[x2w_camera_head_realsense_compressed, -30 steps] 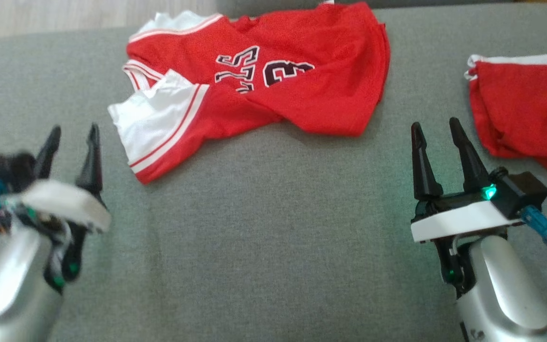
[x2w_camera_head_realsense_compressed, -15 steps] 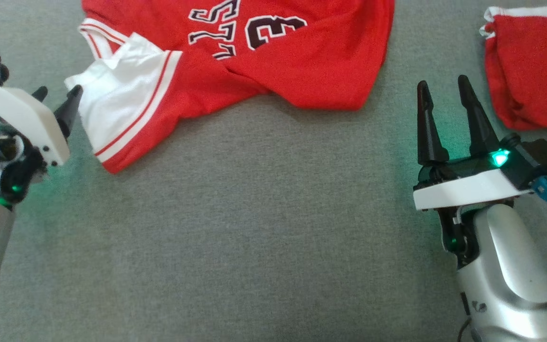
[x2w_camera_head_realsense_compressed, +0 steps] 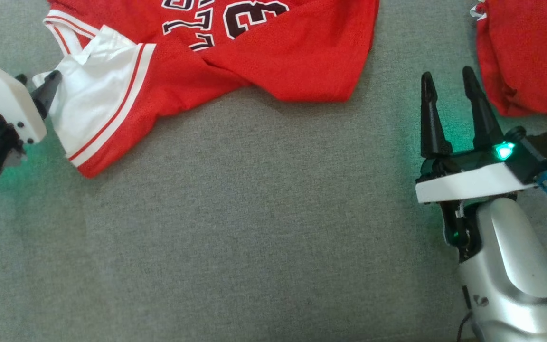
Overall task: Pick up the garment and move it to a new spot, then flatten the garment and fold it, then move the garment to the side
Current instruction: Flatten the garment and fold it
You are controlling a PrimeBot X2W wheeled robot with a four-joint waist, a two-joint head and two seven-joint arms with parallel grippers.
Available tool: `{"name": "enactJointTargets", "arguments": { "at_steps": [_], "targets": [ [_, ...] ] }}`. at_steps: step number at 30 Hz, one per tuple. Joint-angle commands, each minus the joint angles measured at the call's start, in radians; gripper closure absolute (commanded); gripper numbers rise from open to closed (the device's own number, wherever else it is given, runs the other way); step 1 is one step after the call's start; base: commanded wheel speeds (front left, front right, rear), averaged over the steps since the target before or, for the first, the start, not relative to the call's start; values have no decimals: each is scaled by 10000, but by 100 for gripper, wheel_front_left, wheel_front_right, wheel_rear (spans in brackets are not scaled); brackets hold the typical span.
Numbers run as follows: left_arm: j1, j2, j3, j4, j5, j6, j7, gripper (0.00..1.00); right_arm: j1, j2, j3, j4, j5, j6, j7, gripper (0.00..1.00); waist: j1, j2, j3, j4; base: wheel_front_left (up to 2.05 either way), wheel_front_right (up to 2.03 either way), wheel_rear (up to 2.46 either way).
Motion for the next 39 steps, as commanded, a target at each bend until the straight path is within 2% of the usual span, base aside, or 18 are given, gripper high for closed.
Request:
{"name": "enactJointTargets", "arguments": {
  "at_steps": [1,13,14,15,16,22,32,35,39],
  "targets": [
    [-389,590,340,-19,-2,-25,158,0,-177,55,145,-366,24,-9,-63,0,-1,0,57,-21,0,0,0],
    [-423,356,6,339,-495,-242,1014,0,-199,55,-87,-258,-90,-9,-63,0,-1,0,-49,-2,0,0,0],
    [-383,348,-31,316,-556,-255,1115,30,-204,55,-94,-236,-101,-9,-63,0,-1,0,-92,5,0,0,0],
    [-340,350,-67,280,-614,-267,1210,84,-209,55,-99,-211,-110,-9,-63,0,-1,0,-133,11,0,0,0],
    [-293,353,-94,238,-678,-277,1291,100,-214,55,-103,-186,-115,-9,-63,0,-1,0,-180,18,0,0,0],
    [-169,371,42,-33,-875,-300,842,100,-212,55,-86,-37,-95,-9,-63,0,-1,0,-477,58,0,0,0],
    [-609,326,470,-413,-435,-313,-1938,100,-186,55,44,178,44,-9,-63,0,-1,0,-1058,114,0,0,0],
    [-712,435,129,-986,-161,-326,-2795,100,-127,55,50,240,77,-9,-63,0,-1,0,-1265,161,0,0,0],
    [-578,770,-789,-2229,-136,-330,-3694,100,-33,55,83,375,130,-9,-63,0,-1,0,-1626,301,0,0,0]
  ]
}}
